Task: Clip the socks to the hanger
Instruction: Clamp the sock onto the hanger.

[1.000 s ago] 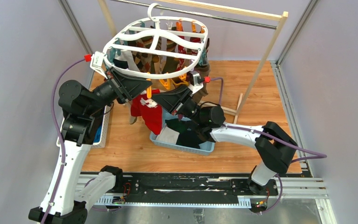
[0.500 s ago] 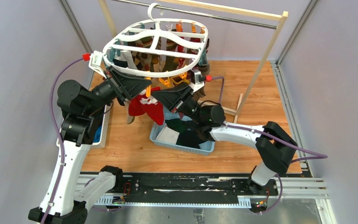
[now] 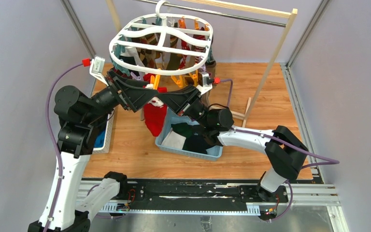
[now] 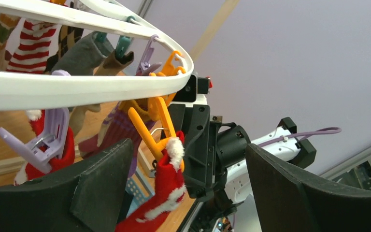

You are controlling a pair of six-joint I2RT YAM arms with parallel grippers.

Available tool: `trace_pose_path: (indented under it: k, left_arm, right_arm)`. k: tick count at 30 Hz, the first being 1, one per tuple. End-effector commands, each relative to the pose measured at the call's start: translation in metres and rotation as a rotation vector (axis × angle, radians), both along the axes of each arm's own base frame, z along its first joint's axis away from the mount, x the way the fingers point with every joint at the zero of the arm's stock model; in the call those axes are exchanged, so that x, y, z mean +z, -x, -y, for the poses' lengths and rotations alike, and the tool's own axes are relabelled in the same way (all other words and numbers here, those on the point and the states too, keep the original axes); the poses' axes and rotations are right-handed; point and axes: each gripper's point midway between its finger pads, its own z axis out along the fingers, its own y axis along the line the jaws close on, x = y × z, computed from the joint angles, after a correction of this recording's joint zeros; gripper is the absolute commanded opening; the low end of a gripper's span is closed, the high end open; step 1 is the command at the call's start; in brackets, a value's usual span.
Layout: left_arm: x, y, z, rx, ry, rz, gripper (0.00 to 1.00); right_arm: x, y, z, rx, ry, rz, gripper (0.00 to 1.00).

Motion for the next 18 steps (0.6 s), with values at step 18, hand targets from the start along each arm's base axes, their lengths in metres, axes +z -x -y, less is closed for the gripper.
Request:
trace_pose_path:
  k: [18]
  left_arm:
    - [-0.086,0.013,-0.010,0.037,-0.168,-0.015,0.68]
  right_arm:
    - [0.008,-0.001,0.005,0.055,-0.062,-0.025,0.06]
